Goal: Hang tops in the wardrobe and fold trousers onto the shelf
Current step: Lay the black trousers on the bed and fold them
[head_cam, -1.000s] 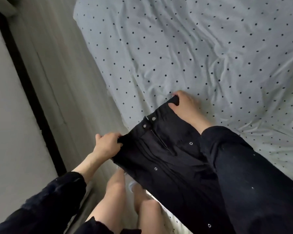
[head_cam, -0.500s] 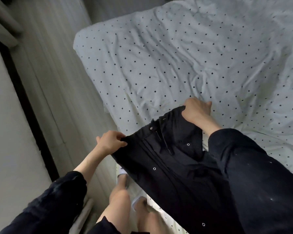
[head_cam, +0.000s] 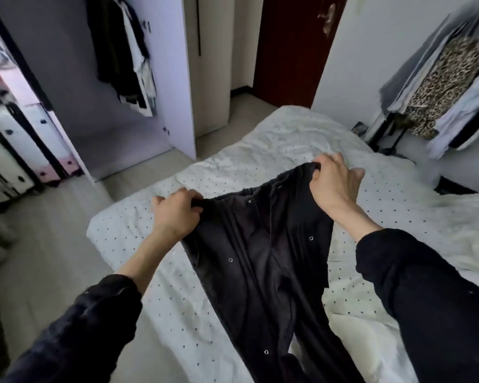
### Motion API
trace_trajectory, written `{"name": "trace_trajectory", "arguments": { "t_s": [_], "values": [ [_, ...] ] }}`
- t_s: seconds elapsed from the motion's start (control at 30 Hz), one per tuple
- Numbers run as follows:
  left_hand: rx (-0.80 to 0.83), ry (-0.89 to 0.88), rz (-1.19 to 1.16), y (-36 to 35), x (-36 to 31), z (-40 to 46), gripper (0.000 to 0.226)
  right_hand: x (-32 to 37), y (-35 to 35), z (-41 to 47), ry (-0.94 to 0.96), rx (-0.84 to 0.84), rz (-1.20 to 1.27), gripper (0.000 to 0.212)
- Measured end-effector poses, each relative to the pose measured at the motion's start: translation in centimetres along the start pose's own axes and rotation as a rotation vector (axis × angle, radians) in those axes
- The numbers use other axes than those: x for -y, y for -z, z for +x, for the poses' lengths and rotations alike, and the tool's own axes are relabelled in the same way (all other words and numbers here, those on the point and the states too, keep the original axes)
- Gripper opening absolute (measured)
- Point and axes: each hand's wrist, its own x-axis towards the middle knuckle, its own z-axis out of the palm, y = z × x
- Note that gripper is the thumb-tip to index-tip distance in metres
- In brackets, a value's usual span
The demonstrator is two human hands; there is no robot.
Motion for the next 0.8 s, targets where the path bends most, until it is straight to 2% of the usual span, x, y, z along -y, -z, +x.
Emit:
{"name": "trace_trajectory", "arguments": {
  "t_s": [0.17, 0.33, 0.43, 0.63, 0.8],
  "values": [
    [-0.158, -0.102, -0.045, 4.8, -5.9, 0.4, 0.025, -2.8, 5.7, 0.2, 0.015, -0.327, 0.096, 0.034],
    [-0.167, -0.1, 0.009, 5.4, -6.8, 0.7, 0.026, -3.2, 6.2, 0.5, 0.054, -0.356, 0.065, 0.036],
    [-0.112, -0.059, 0.028, 4.7, -5.4, 1.2, 0.025, -3.0, 4.5, 1.2, 0.081, -0.267, 0.057, 0.034],
    [0.135, -0.007, 0.075, 1.9, -0.7, 5.7, 0.025, -0.6, -1.3, 5.2, 0.007, 0.135, 0.118, 0.031],
    [0.228, 0.015, 0.079, -0.9, 2.6, 14.9, 0.024, 2.3, -7.6, 12.0, -0.024, 0.192, 0.07, 0.035]
  ]
}}
